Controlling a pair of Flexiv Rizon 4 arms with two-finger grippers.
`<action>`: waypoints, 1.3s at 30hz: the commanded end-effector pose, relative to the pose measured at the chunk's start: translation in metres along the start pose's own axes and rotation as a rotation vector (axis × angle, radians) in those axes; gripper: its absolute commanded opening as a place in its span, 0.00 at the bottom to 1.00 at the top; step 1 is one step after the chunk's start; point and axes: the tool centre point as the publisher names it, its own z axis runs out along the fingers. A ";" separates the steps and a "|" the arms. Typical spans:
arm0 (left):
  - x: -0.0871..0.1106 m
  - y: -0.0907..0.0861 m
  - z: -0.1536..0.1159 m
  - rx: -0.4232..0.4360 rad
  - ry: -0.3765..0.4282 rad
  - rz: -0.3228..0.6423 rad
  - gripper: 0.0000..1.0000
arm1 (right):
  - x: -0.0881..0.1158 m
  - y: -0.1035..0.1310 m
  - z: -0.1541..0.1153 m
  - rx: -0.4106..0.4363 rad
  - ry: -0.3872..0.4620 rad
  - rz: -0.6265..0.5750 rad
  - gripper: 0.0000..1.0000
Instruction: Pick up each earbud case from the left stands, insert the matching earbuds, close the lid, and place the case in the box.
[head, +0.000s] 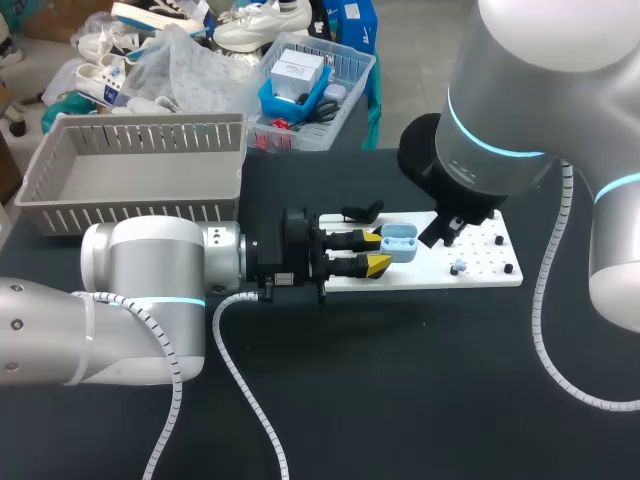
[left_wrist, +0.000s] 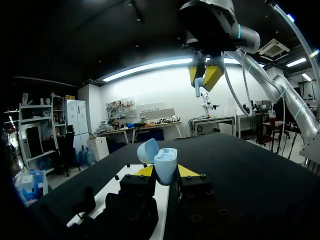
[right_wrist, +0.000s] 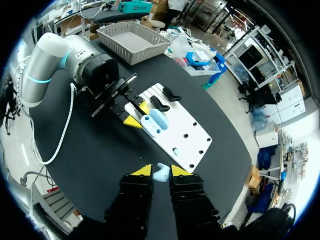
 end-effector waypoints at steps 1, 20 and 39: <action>0.000 0.000 0.001 -0.003 0.001 0.001 0.00 | -0.008 0.000 -0.002 -0.062 0.042 0.133 0.00; 0.000 0.000 0.001 -0.003 0.001 0.001 0.00 | -0.019 0.006 0.016 0.063 0.131 0.339 0.00; 0.000 0.000 0.001 -0.003 0.001 0.001 0.00 | -0.018 0.006 0.021 0.060 0.141 0.366 0.00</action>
